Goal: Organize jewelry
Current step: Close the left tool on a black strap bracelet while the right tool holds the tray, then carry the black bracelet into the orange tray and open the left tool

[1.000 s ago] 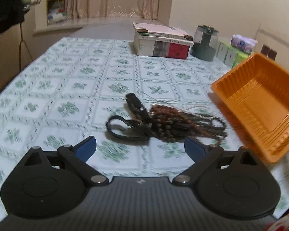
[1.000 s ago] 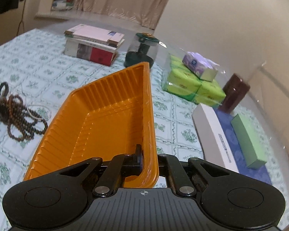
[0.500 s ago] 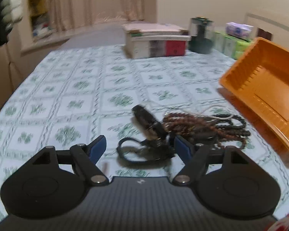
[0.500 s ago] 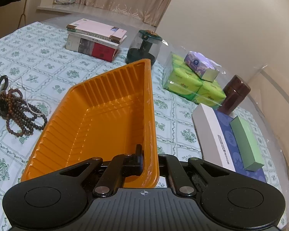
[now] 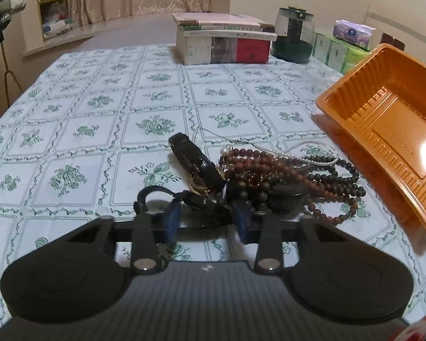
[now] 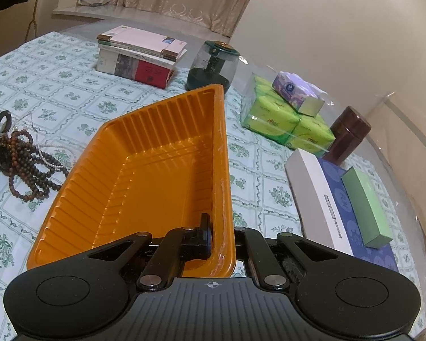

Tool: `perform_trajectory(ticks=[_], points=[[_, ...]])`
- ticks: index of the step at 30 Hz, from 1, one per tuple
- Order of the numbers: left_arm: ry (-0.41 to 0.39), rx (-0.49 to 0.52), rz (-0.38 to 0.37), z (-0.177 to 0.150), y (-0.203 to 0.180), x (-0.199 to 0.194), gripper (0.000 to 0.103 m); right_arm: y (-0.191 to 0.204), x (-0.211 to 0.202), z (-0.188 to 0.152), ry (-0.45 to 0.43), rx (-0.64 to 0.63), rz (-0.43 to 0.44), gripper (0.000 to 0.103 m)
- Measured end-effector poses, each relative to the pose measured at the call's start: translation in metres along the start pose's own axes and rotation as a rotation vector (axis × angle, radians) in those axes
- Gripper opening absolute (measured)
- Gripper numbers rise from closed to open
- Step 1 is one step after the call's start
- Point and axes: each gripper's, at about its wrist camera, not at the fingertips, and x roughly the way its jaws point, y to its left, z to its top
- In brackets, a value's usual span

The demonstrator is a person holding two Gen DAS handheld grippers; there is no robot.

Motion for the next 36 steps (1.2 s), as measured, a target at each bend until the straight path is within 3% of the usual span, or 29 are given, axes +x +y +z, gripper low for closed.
perform_trajectory(ticks=[2,9,16,27,36], points=[[0.003,-0.018,-0.011,-0.002,0.002,-0.002,0.019,-0.002,0.001,-0.001,0.001,0.004,0.001,0.004],[0.001,-0.067,-0.023,-0.009,0.008,-0.022,0.008,-0.002,0.000,-0.002,-0.003,0.008,0.005,0.004],[-0.017,-0.051,-0.035,-0.010,0.005,-0.042,0.008,0.002,-0.003,-0.003,-0.009,0.005,0.009,0.004],[0.052,0.087,0.014,-0.012,-0.012,-0.017,0.014,0.003,-0.006,-0.006,-0.011,0.006,0.021,0.004],[0.024,0.021,-0.054,-0.007,-0.011,-0.041,0.008,0.002,-0.005,-0.007,-0.013,0.004,0.019,0.003]])
